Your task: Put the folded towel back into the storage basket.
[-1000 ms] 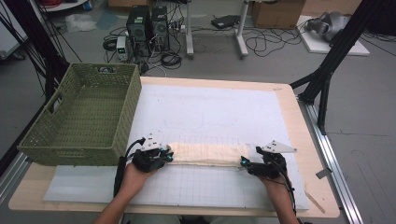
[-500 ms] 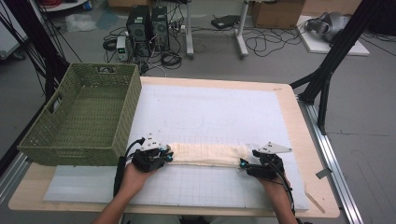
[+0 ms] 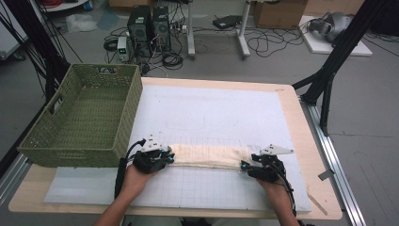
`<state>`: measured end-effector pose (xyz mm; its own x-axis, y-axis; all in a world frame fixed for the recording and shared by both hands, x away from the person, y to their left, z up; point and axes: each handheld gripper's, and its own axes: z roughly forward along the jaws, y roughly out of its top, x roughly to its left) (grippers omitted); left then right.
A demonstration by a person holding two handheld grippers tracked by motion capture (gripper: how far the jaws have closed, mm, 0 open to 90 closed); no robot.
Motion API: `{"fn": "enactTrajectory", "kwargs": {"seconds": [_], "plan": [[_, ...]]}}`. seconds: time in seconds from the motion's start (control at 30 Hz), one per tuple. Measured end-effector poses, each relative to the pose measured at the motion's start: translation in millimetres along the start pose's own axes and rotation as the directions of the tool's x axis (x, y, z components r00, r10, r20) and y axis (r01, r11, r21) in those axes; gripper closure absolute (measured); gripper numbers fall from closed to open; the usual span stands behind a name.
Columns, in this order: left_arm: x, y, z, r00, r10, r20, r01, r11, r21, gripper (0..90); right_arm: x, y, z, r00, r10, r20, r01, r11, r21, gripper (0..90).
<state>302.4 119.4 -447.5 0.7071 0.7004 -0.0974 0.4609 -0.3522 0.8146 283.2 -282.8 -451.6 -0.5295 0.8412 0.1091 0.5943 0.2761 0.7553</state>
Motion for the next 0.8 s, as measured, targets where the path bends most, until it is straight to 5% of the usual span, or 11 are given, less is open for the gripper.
{"fn": "enactTrajectory", "kwargs": {"seconds": [0.3, 0.8], "plan": [[0.2, -0.3, 1.1, 1.0, -0.004, 0.001, 0.004, 1.0, 0.001, 77.2, 8.9, 1.7, 1.1, 0.9991, -0.034, -0.025, 0.034, 0.999, -0.002, 73.2], [1.3, -0.4, -0.1, 1.0, -0.003, 0.0, 0.003, 1.0, -0.005, 77.3, 9.5, 2.8, 1.3, 0.999, -0.016, -0.042, 0.016, 1.0, -0.002, 79.9]]}}
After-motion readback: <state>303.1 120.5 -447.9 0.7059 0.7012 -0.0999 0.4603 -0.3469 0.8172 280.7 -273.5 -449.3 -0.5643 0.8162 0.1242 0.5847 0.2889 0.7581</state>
